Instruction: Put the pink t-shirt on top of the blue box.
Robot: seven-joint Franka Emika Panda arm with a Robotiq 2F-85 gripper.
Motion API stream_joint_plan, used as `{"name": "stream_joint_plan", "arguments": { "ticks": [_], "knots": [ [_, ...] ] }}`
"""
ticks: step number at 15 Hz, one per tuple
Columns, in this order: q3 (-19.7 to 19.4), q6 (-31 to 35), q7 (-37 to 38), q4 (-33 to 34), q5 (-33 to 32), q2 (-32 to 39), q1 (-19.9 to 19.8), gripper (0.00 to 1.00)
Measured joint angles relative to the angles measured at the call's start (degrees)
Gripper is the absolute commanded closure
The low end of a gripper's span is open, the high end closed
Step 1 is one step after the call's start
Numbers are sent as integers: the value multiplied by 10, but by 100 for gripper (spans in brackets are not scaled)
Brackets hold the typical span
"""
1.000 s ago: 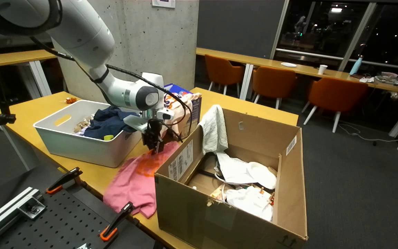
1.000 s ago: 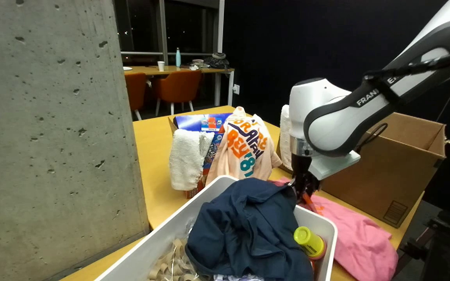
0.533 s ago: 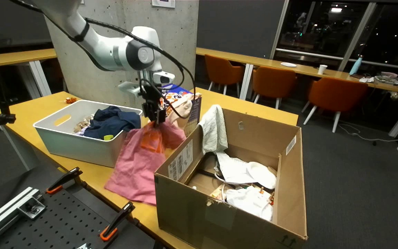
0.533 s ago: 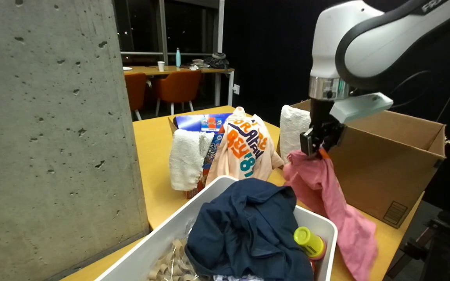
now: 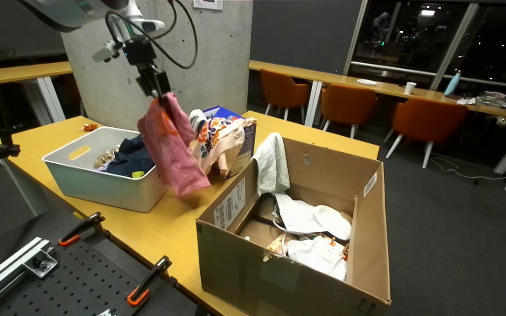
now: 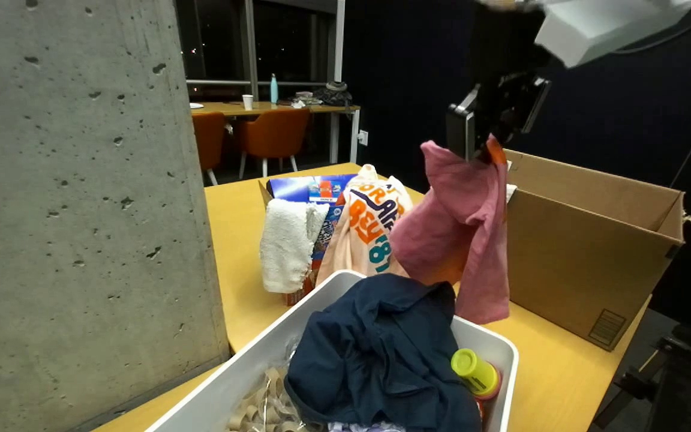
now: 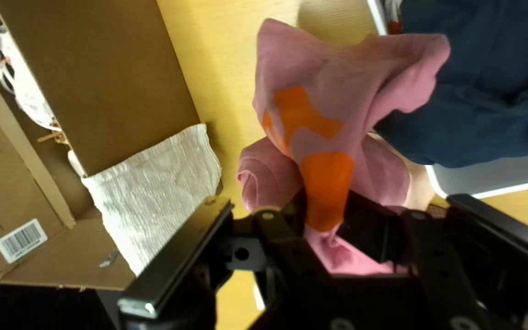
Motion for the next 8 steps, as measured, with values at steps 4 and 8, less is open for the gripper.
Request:
{"name": "stream_joint_plan", "arguments": {
  "ticks": [4, 8],
  "knots": [
    [79, -88, -11, 49, -20, -23, 35, 97],
    [111, -104, -98, 88, -20, -6, 40, 97]
  ]
}}
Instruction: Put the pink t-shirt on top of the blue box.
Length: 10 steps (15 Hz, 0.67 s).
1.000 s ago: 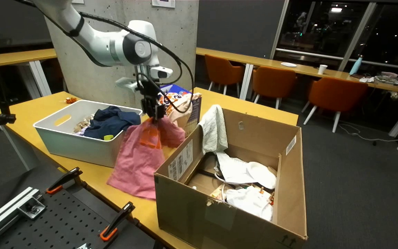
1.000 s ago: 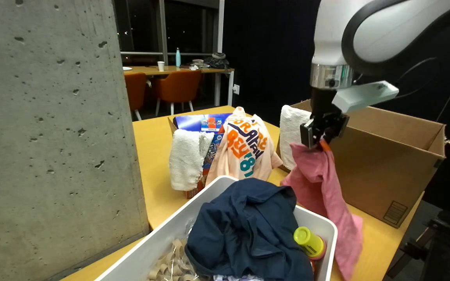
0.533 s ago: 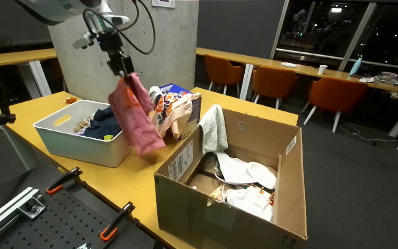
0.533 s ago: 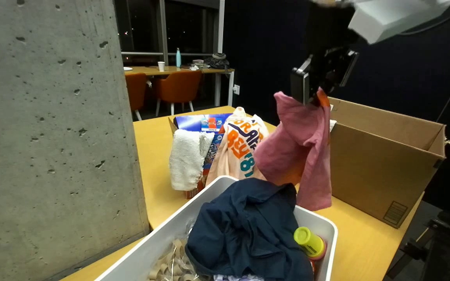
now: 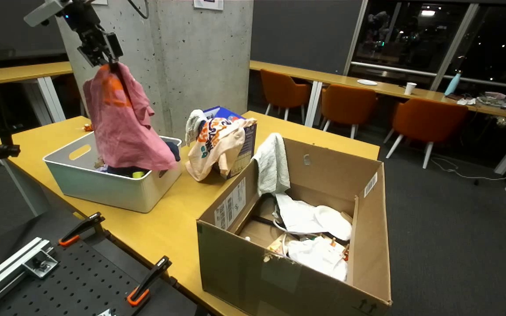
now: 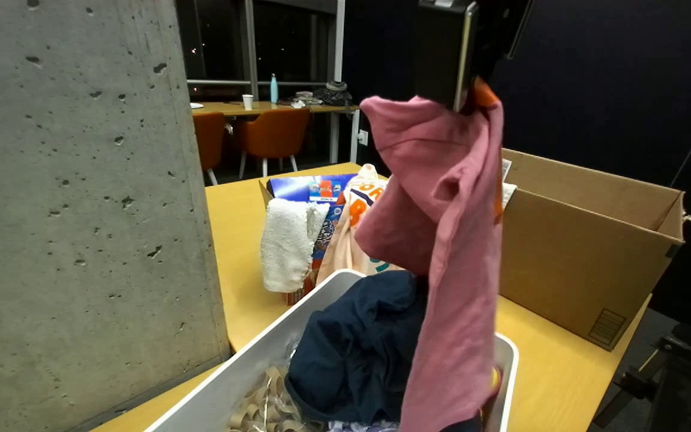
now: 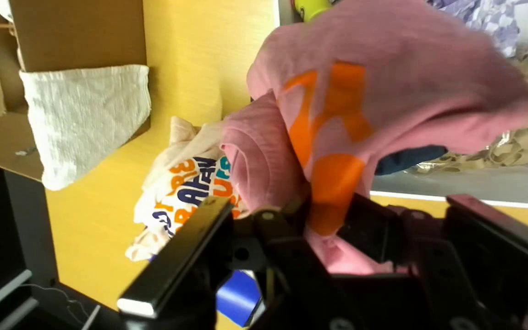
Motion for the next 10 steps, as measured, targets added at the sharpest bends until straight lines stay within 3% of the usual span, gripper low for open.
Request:
{"name": "stream_joint_plan", "arguments": {
  "ticks": [6, 10],
  "knots": [
    [-8, 82, -245, 83, 5, 103, -74, 97],
    [-8, 94, -383, 151, 19, 179, -86, 97]
  ]
}}
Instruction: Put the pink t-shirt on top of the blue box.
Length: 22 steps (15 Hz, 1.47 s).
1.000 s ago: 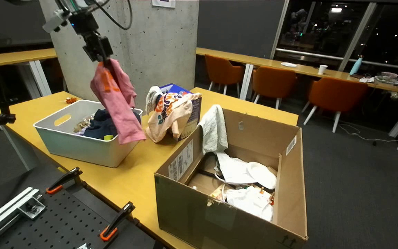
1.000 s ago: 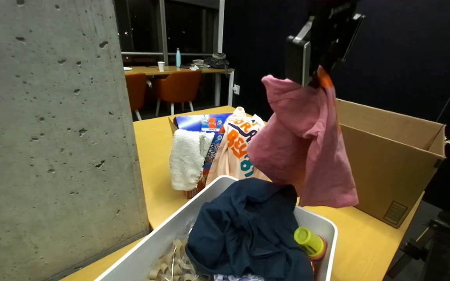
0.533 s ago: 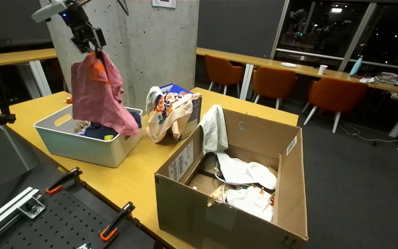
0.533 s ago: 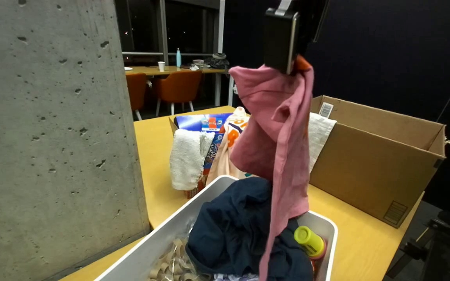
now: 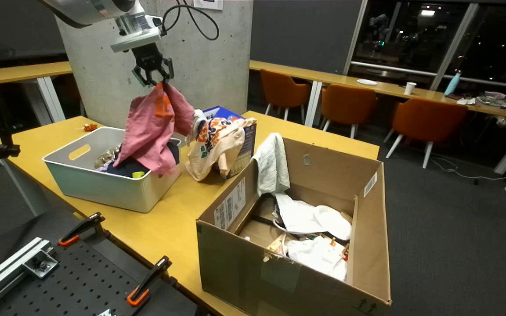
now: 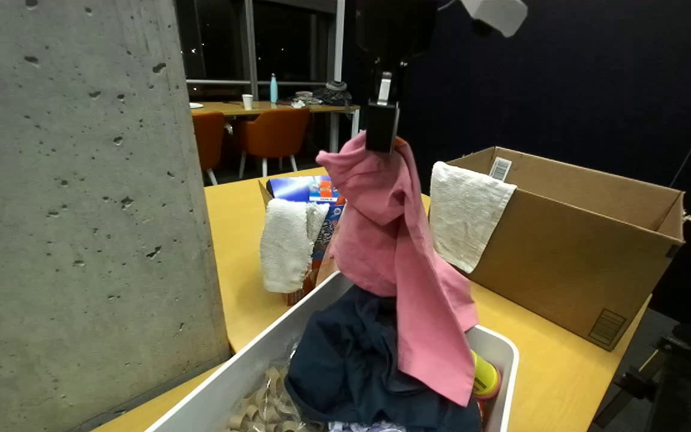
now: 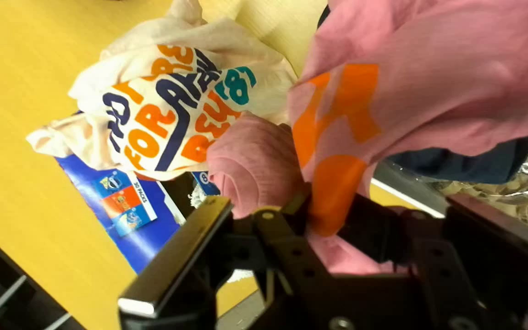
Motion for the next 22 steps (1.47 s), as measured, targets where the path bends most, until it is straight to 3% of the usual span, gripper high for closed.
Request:
{"name": "stream_joint_plan", "arguments": {
  "ticks": [8, 15, 22],
  "knots": [
    [-29, -25, -58, 89, -2, 41, 0, 97],
    [-82, -163, -84, 266, -34, 96, 3, 97],
    [-114, -248, -98, 436, -65, 193, 9, 97]
  ]
}}
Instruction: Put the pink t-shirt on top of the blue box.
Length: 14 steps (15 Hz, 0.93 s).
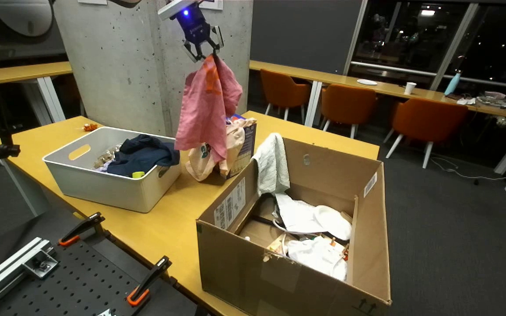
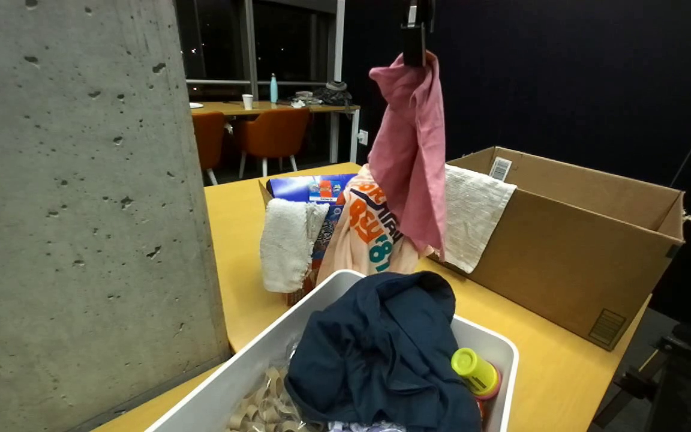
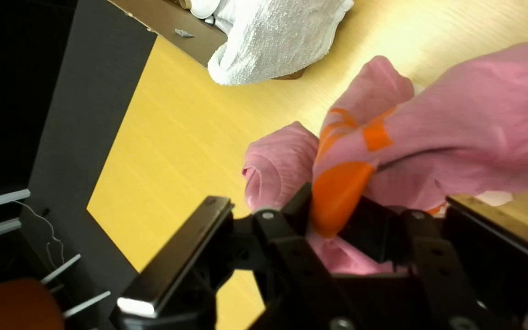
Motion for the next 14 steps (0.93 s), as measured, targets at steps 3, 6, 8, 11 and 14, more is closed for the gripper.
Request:
{"name": "stream_joint_plan", "arguments": {
  "ticks": [3, 6, 8, 11, 14],
  "knots": [
    [-16, 1, -13, 43, -2, 42, 3, 97],
    [-33, 11, -28, 72, -2, 76, 9, 97],
    [-41, 21, -38, 89, -2, 98, 13, 97],
    [-51, 43, -54, 111, -2, 128, 17, 97],
    [-54, 117, -96, 124, 0, 151, 17, 97]
  ]
}}
